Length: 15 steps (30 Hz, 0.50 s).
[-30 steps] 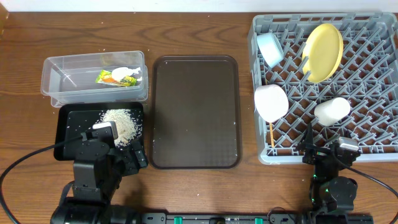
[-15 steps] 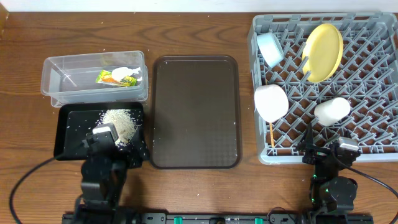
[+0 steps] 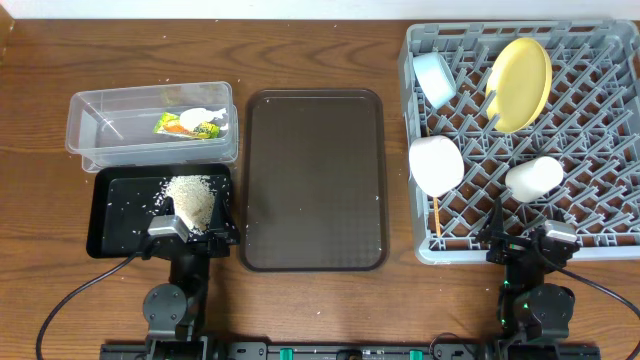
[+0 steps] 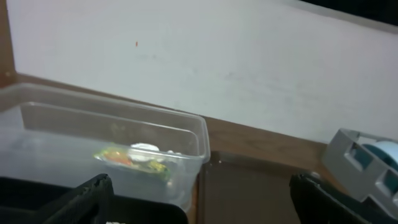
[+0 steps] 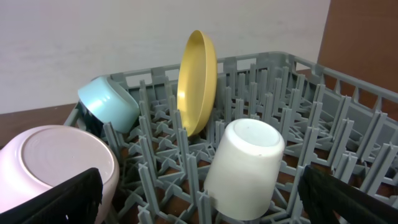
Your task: Sort waste into correct bins and load items into the dishwasher rack
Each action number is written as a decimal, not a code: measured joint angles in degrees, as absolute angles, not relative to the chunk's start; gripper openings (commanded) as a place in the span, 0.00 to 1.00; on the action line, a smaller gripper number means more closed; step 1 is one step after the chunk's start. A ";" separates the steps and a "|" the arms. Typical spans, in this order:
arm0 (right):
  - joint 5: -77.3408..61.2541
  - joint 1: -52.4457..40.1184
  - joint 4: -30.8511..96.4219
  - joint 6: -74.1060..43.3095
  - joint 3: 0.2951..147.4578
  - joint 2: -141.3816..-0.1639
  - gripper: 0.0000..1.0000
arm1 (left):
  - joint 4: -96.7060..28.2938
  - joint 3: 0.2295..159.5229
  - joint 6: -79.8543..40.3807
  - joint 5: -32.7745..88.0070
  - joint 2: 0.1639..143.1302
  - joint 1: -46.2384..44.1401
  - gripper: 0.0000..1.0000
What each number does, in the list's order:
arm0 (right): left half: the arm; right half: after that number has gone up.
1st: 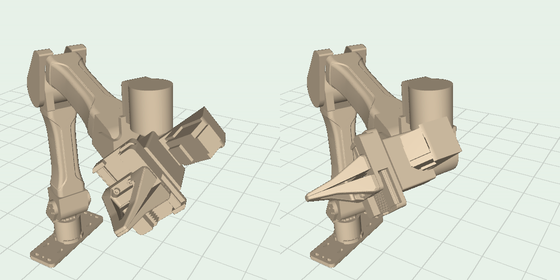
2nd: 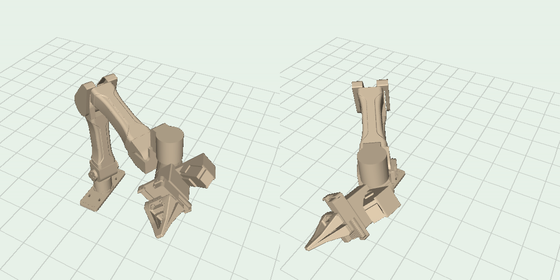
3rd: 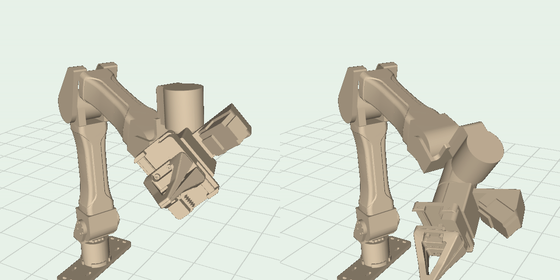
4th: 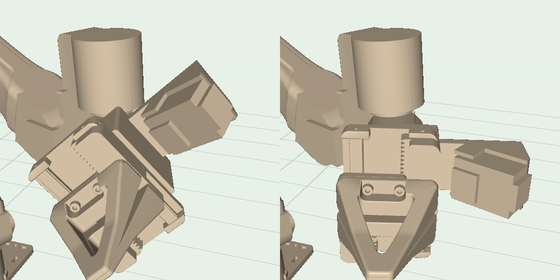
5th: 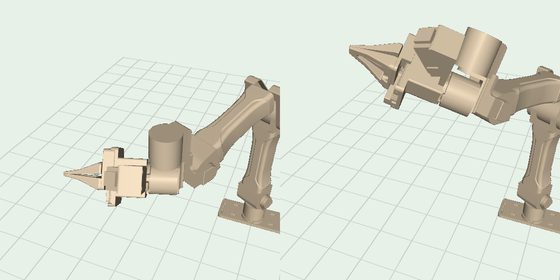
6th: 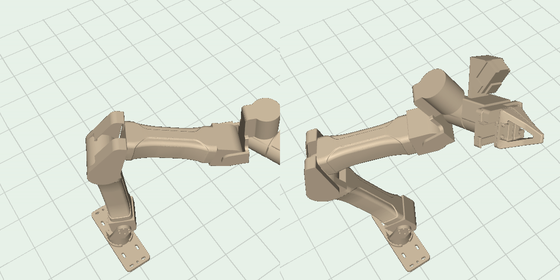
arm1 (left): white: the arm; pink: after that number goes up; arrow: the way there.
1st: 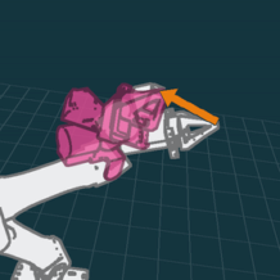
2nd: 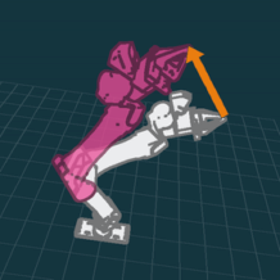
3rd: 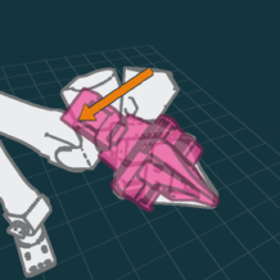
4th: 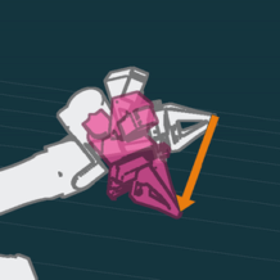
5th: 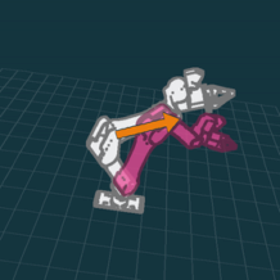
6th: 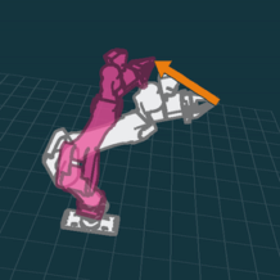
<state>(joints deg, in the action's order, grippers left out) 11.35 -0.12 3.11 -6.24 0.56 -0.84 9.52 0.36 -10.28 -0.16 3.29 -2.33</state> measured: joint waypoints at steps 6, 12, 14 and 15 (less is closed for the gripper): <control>11.38 -0.12 3.07 -6.24 0.56 -0.86 0.99 | -0.05 0.36 -8.49 0.93 3.27 -2.33 0.93; 11.35 -0.12 3.09 -6.22 0.54 -0.86 0.99 | -1.34 0.91 -7.75 1.58 3.27 -2.33 0.93; 11.35 -0.12 3.09 -6.24 0.54 -0.84 0.99 | -1.37 0.91 -7.62 1.56 3.27 -2.33 0.93; 11.35 -0.12 3.09 -6.24 0.54 -0.86 0.99 | -1.41 0.93 -7.62 1.58 3.27 -2.33 0.93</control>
